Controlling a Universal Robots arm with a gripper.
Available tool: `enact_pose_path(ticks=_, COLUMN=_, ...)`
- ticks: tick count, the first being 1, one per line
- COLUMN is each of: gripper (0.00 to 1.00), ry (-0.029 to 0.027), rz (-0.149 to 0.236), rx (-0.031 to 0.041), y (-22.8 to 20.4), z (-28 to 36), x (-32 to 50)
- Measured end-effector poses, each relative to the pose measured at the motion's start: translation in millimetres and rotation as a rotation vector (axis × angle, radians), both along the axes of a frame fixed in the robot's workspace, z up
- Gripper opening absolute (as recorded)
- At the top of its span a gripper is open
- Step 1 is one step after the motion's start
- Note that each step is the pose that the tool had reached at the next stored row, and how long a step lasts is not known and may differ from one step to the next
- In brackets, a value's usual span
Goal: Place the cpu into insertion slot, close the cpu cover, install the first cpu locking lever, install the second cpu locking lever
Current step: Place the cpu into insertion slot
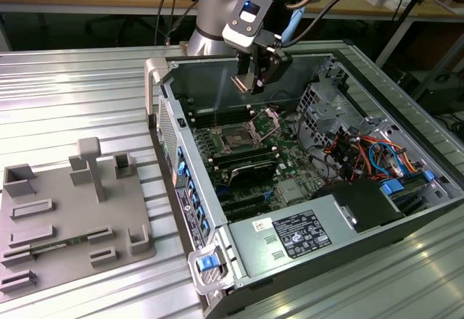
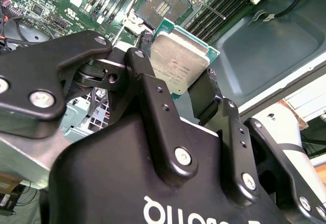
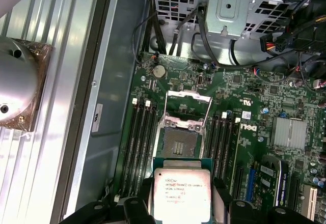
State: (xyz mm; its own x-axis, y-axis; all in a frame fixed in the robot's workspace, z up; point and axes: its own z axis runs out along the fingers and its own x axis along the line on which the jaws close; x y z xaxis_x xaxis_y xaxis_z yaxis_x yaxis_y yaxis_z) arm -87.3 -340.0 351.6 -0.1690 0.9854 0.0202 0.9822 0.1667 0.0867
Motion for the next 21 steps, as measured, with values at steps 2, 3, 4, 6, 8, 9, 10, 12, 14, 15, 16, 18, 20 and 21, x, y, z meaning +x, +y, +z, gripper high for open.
enact_pose_path(ticks=2, gripper=0.55, ry=0.0000, rz=0.000, rx=0.0000, y=0.0, z=0.0, x=0.0)
enact_pose_path(ticks=3, gripper=0.55, ry=0.0000, rz=0.000, rx=0.0000, y=0.0, z=0.0, x=0.0)
enact_pose_path(ticks=4, gripper=0.55, ry=0.0000, rz=0.000, rx=0.0000, y=0.0, z=-0.1, x=0.0)
enact_pose_path(ticks=6, gripper=0.55, ry=0.0000, rz=0.000, rx=0.0000, y=0.0, z=-0.1, x=0.0)
enact_pose_path(ticks=8, gripper=0.55, ry=-0.0003, rz=0.000, rx=0.0004, y=0.1, z=-0.8, x=0.1)
enact_pose_path(ticks=9, gripper=0.55, ry=-0.0003, rz=0.000, rx=0.0004, y=0.0, z=-1.5, x=0.0)
enact_pose_path(ticks=10, gripper=0.55, ry=0.0000, rz=0.000, rx=0.0002, y=0.0, z=-2.3, x=0.0)
enact_pose_path(ticks=12, gripper=0.55, ry=0.0001, rz=0.000, rx=0.0001, y=0.0, z=-4.5, x=0.0)
enact_pose_path(ticks=14, gripper=0.55, ry=0.0001, rz=0.000, rx=0.0001, y=0.0, z=-6.8, x=0.0)
enact_pose_path(ticks=15, gripper=0.55, ry=0.0002, rz=0.000, rx=0.0001, y=0.0, z=-9.8, x=0.0)
enact_pose_path(ticks=16, gripper=0.55, ry=0.0003, rz=0.000, rx=0.0001, y=0.0, z=-11.2, x=0.0)
enact_pose_path(ticks=18, gripper=0.55, ry=0.0005, rz=0.000, rx=-0.0001, y=0.0, z=-11.9, x=0.0)
enact_pose_path(ticks=20, gripper=0.55, ry=0.0004, rz=0.000, rx=0.0000, y=0.0, z=-12.0, x=0.0)
enact_pose_path(ticks=21, gripper=0.55, ry=0.0003, rz=0.000, rx=0.0000, y=0.0, z=-12.2, x=0.0)
